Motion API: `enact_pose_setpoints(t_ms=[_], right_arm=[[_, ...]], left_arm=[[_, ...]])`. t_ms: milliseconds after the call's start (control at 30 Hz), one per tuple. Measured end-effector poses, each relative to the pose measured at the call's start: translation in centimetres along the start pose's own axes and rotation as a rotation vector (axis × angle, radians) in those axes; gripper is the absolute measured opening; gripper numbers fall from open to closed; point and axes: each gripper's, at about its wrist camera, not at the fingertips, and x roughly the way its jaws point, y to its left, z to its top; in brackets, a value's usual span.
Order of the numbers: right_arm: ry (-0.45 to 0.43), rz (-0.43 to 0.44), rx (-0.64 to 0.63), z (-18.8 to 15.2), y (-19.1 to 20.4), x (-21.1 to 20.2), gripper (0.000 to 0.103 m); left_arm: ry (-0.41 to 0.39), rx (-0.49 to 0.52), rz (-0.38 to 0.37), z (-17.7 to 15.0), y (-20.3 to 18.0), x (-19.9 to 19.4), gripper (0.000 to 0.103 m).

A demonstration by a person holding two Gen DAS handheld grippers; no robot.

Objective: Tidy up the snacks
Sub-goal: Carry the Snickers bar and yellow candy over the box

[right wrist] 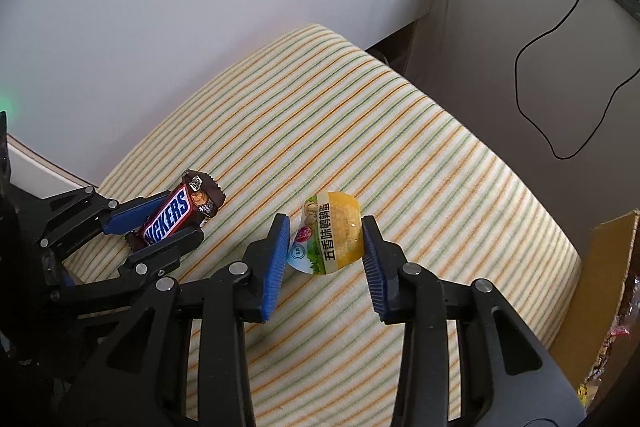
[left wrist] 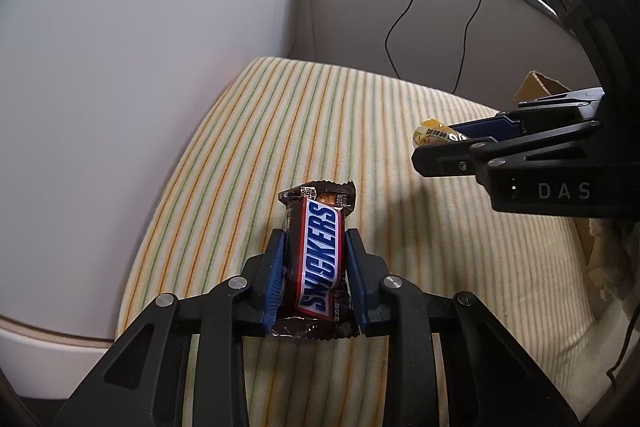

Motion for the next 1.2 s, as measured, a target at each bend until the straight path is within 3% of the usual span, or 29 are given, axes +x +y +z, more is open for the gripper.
enact_pose_setpoints(t_ms=[333, 733, 1200], right_arm=[[-0.065, 0.012, 0.026, -2.3, -3.3, -4.6, 0.037], [-0.148, -0.042, 0.076, -6.3, -9.4, -11.9, 0.037], [-0.193, -0.122, 0.193, -11.5, -17.8, -16.8, 0.037]], left_arm=[[-0.062, 0.054, -0.029, 0.3, -2.8, -2.9, 0.027], [-0.135, 0.183, -0.127, 2.0, -10.8, -5.5, 0.028], [-0.134, 0.282, -0.245, 4.0, -20.1, -4.8, 0.028]])
